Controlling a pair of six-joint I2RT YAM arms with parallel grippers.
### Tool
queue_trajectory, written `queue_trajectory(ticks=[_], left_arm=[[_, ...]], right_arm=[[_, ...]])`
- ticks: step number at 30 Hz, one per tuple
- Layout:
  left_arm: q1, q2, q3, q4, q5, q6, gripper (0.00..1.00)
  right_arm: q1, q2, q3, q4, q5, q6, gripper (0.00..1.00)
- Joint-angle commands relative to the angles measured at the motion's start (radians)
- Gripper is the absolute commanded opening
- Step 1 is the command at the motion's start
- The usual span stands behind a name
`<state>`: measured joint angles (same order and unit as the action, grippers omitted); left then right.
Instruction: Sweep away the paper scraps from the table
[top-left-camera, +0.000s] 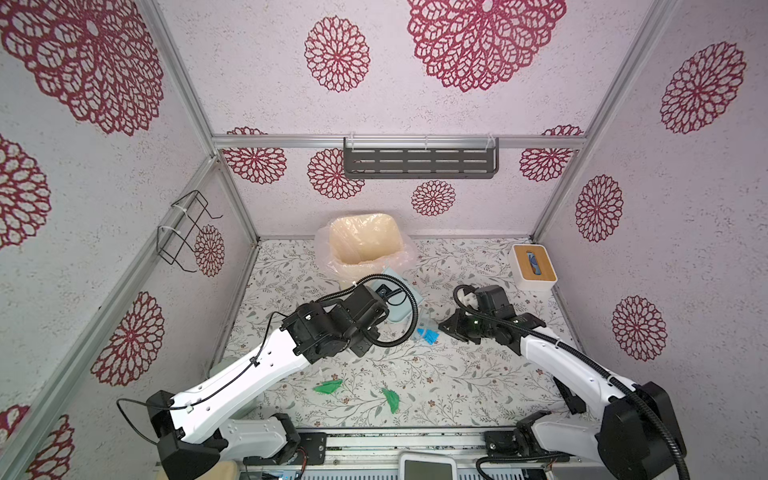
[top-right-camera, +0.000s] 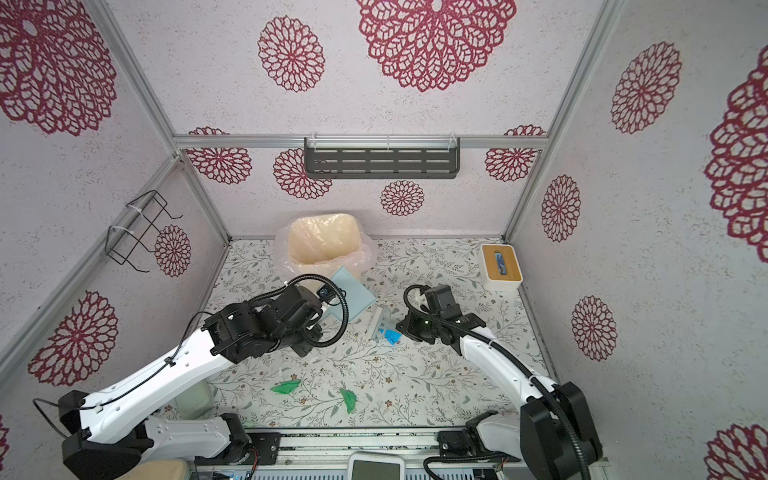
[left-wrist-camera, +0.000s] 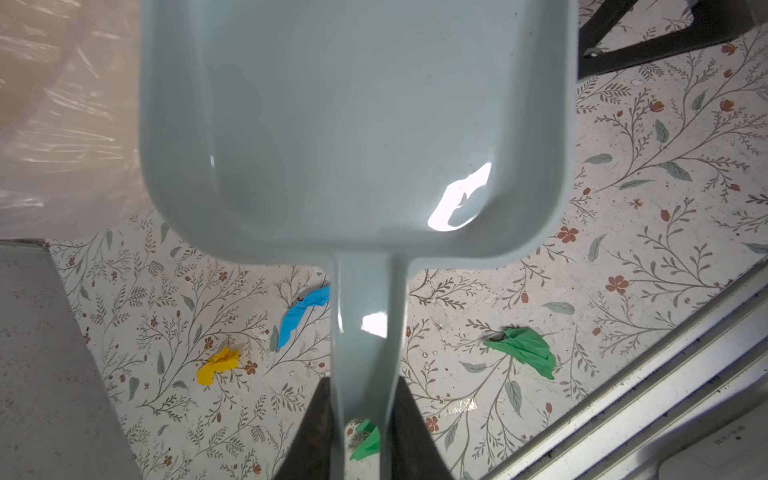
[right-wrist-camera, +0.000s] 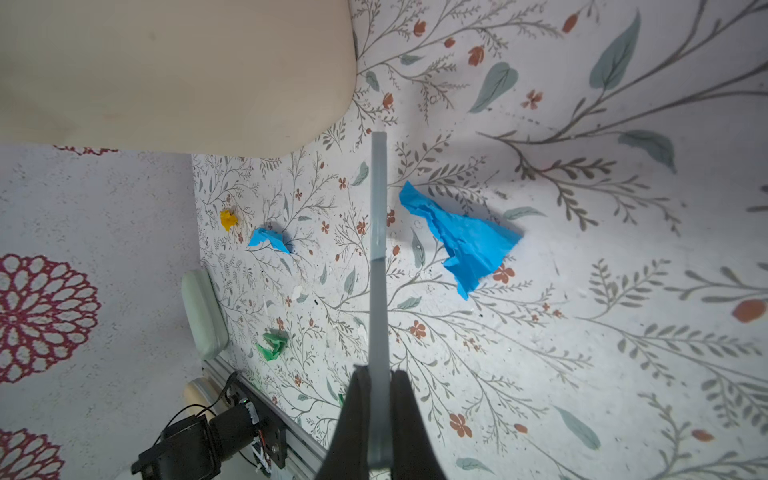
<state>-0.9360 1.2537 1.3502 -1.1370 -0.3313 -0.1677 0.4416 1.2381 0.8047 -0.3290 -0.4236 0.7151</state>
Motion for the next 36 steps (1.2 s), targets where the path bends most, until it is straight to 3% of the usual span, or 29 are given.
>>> queue_trajectory(ticks=[1,13,18,24,36], left_arm=[[-0.015,0.006,-0.018,0.028,0.023,-0.048,0.0],[-0.024,0.07,-0.104,0.035,0.164,-0.079,0.0],[-0.027,0.125,-0.129,0.076,0.23,-0.072,0.0],[-0.029,0.194,-0.146,0.108,0.297,-0.047,0.0],[-0.032,0.326,-0.148,0.17,0.421,0.058,0.0]], right_arm=[[-0.018,-0.002,0.006,-0.108,0.006,-0.097,0.0],[-0.2,-0.155,0.043,-0.486,0.094,-0.267,0.0],[-0.204,-0.187,0.147,-0.555,0.106,-0.279,0.0],[-0.207,-0.152,0.31,-0.714,0.259,-0.362,0.0],[-0.207,-0.073,0.353,-0.761,0.41,-0.434,0.0]])
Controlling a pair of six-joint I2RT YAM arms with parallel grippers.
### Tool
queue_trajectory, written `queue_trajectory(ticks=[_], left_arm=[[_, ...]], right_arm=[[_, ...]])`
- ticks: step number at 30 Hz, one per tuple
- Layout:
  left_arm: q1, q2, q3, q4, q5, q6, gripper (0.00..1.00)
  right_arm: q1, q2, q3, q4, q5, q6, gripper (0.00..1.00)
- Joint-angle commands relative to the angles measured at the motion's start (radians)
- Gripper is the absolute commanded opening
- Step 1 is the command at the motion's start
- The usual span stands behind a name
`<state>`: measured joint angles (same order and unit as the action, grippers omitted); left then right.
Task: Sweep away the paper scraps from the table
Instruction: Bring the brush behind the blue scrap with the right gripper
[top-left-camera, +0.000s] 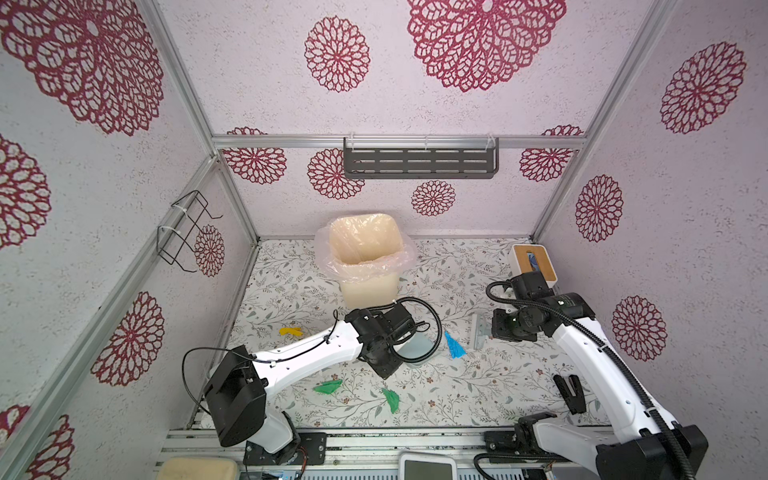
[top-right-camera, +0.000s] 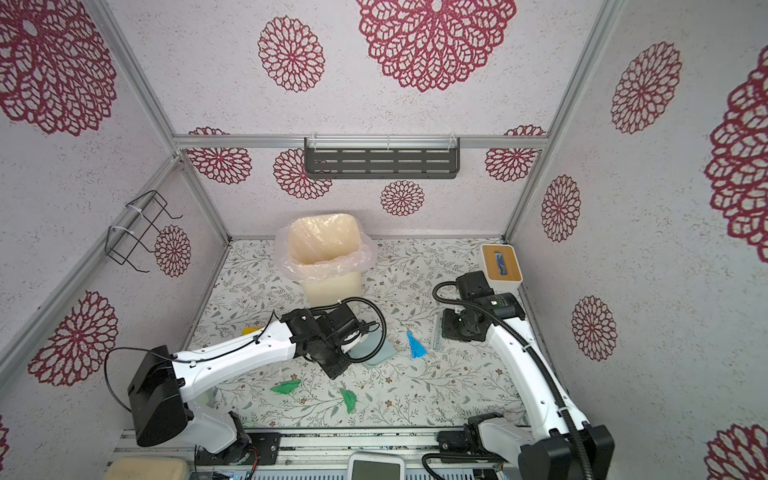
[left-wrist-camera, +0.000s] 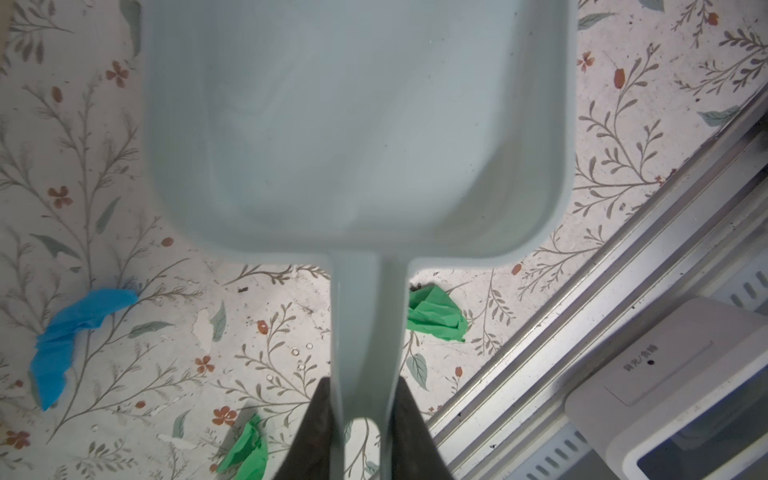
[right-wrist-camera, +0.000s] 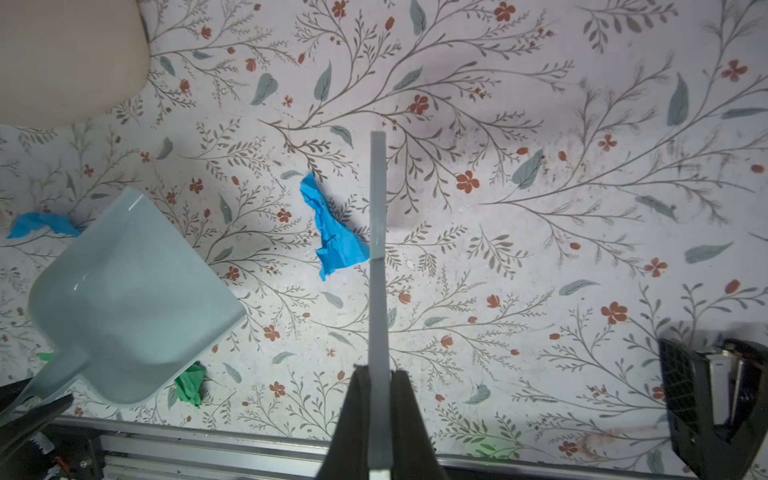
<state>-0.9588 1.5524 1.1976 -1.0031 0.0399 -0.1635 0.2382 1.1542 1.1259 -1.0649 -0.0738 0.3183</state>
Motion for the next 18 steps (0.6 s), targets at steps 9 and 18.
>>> queue_trajectory(ticks=[9,18], left_arm=[[-0.011,0.139,0.049,0.025,0.07,0.112,0.0],[-0.012,0.199,0.087,0.018,0.063,0.165,0.0]], right_arm=[[0.016,0.089,0.057,-0.018,0.101,-0.077,0.0],[0.084,0.163,0.12,-0.066,0.179,-0.113,0.0]])
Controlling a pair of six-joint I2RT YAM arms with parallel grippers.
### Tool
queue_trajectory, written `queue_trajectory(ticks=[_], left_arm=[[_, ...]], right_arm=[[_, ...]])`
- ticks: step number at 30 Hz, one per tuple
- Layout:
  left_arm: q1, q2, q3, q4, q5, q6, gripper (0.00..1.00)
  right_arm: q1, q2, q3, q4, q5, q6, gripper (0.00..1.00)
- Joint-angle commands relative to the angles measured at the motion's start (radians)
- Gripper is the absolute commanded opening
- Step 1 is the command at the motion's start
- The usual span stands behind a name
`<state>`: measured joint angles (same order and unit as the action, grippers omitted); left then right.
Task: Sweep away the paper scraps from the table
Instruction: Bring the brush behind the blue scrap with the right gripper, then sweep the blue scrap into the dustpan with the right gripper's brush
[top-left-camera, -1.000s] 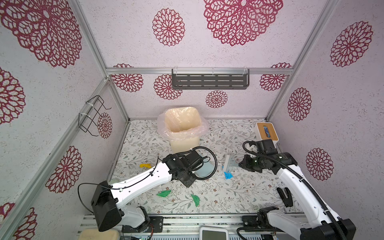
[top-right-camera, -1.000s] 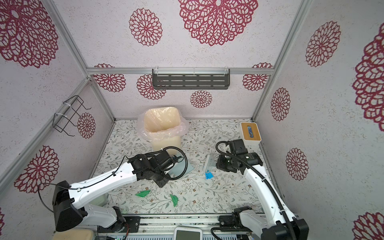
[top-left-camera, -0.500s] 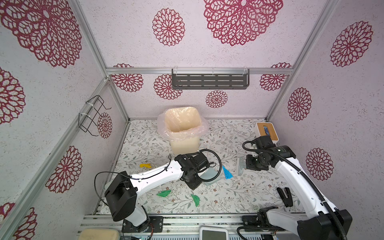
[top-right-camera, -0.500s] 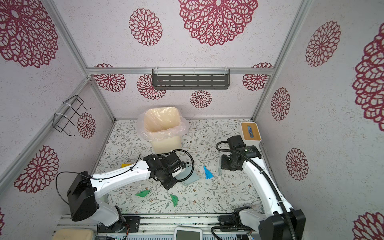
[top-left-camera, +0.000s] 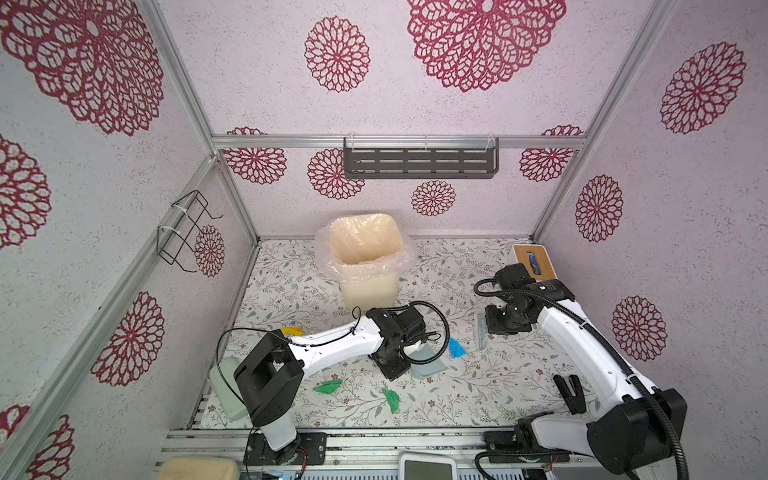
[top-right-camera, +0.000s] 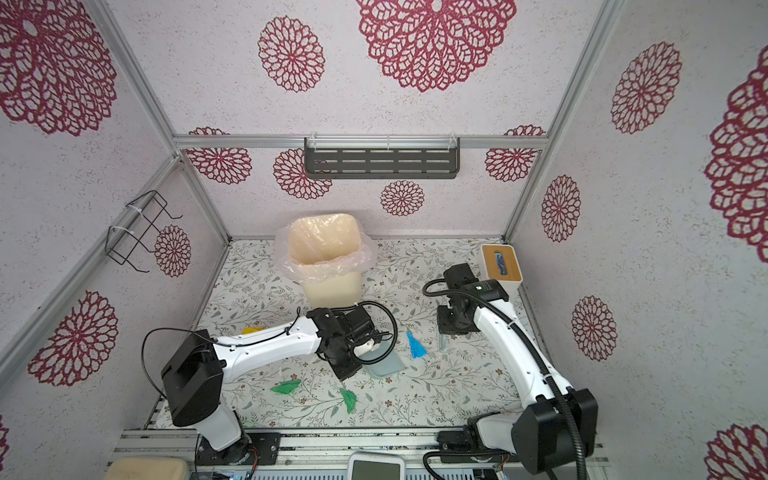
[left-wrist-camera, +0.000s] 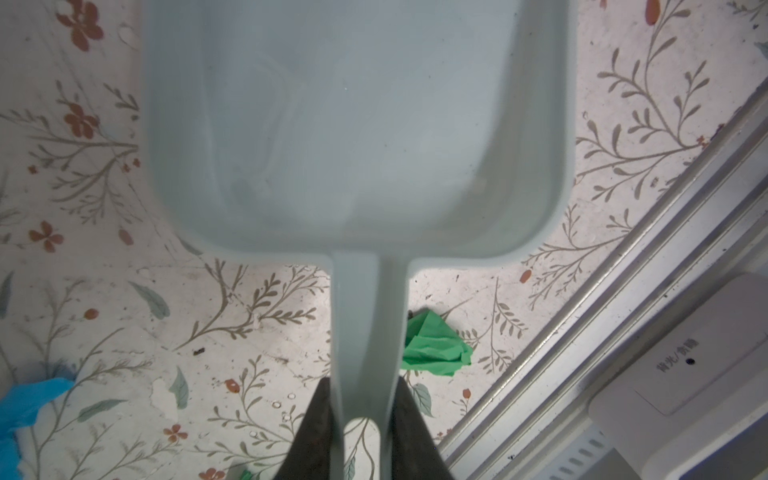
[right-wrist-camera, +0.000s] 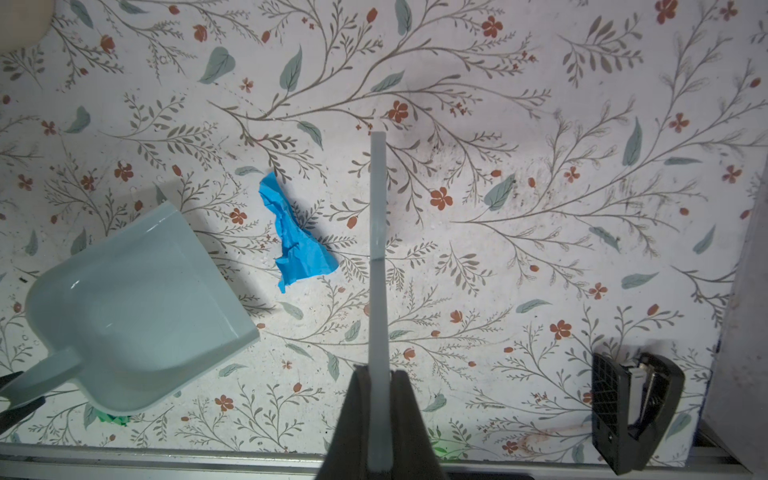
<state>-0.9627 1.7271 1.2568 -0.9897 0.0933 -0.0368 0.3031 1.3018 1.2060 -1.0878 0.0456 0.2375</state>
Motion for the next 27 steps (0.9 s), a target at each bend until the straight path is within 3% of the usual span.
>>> queue_trajectory(ticks=[1,9,27], left_arm=[[-0.009,0.03,0.031,0.005,0.008,0.042,0.0],[-0.008,0.088,0.076,0.012,0.0,0.064,0.0],[-0.007,0.159,0.107,0.017,-0.012,0.084,0.0]], right_arm=[[0.024,0.021,0.046,-0.048,0.066,-0.035,0.0],[0.069,0.074,0.073,-0.057,0.08,-0.052,0.0],[0.149,0.131,0.078,-0.047,-0.021,-0.058,0.0]])
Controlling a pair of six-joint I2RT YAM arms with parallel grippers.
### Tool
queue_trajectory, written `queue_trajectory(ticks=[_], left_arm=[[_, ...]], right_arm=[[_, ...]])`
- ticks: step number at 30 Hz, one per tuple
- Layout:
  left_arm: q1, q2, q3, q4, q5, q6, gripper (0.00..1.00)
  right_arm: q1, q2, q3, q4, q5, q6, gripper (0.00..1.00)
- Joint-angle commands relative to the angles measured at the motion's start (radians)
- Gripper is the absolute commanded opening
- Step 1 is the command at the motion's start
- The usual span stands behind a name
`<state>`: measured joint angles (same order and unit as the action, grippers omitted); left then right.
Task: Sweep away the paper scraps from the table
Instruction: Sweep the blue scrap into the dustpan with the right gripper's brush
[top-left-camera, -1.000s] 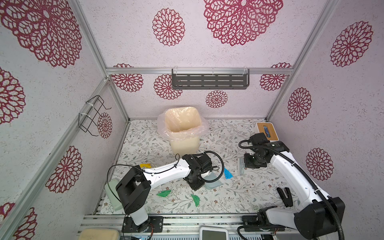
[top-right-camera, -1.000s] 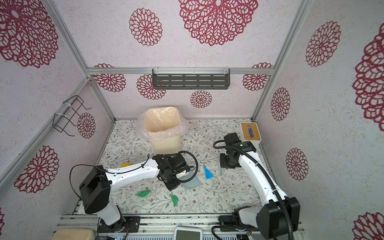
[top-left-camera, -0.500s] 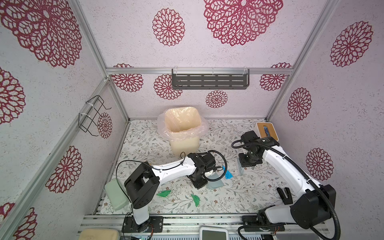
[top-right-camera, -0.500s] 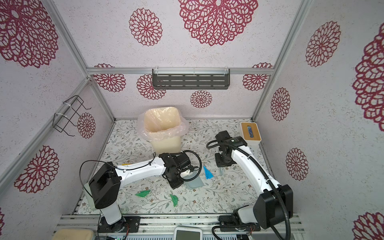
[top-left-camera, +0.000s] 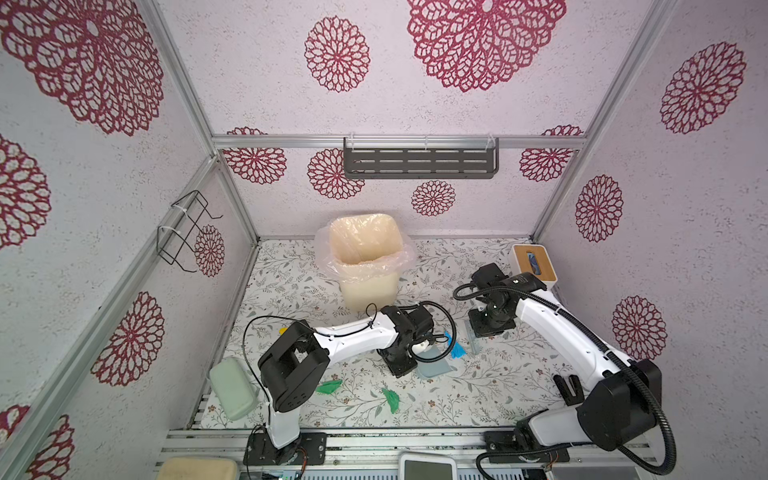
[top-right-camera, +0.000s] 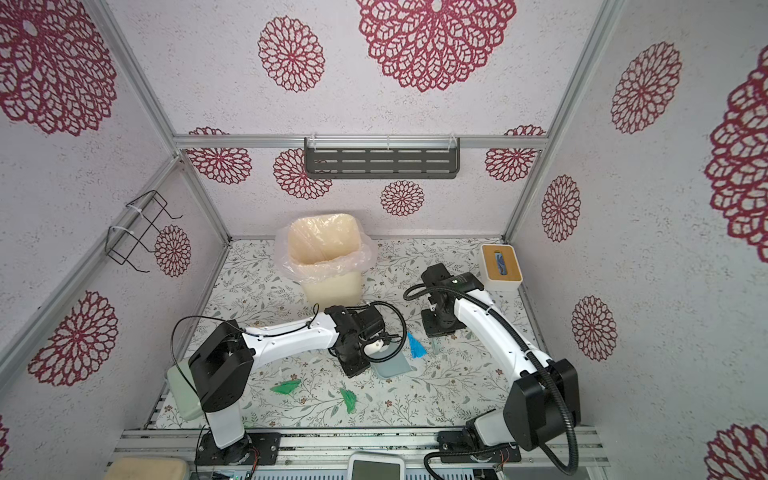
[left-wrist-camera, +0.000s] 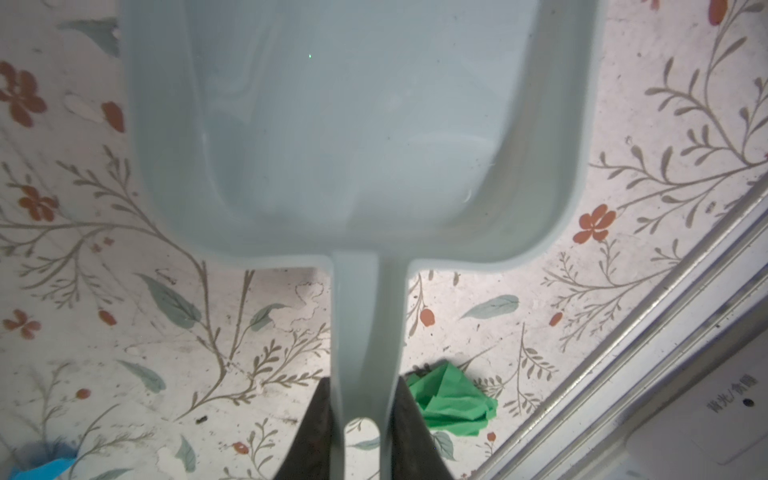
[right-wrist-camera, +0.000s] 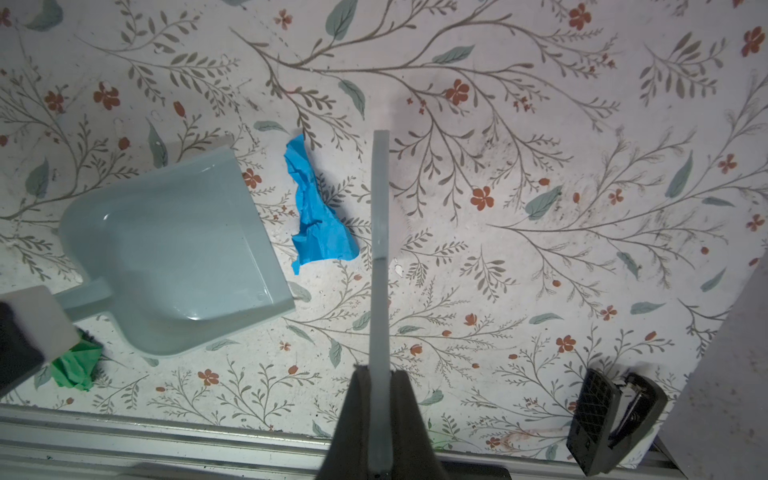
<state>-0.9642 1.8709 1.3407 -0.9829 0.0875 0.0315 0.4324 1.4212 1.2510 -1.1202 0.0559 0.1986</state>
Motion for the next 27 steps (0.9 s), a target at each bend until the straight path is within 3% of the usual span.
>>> queue_trajectory(ticks=[1,20,27], left_arm=[[-0.003,0.016,0.023,0.011,-0.007,0.016,0.0],[-0.002,0.027,0.027,0.011,-0.009,0.015,0.0],[-0.002,0.021,0.02,0.019,-0.012,0.012,0.0]], right_arm=[[0.027,0.014,0.037,-0.015,-0.039,-0.019,0.0],[0.189,0.001,0.097,-0.026,-0.266,0.003,0.0],[0.178,-0.058,0.099,-0.037,-0.251,0.017,0.0]])
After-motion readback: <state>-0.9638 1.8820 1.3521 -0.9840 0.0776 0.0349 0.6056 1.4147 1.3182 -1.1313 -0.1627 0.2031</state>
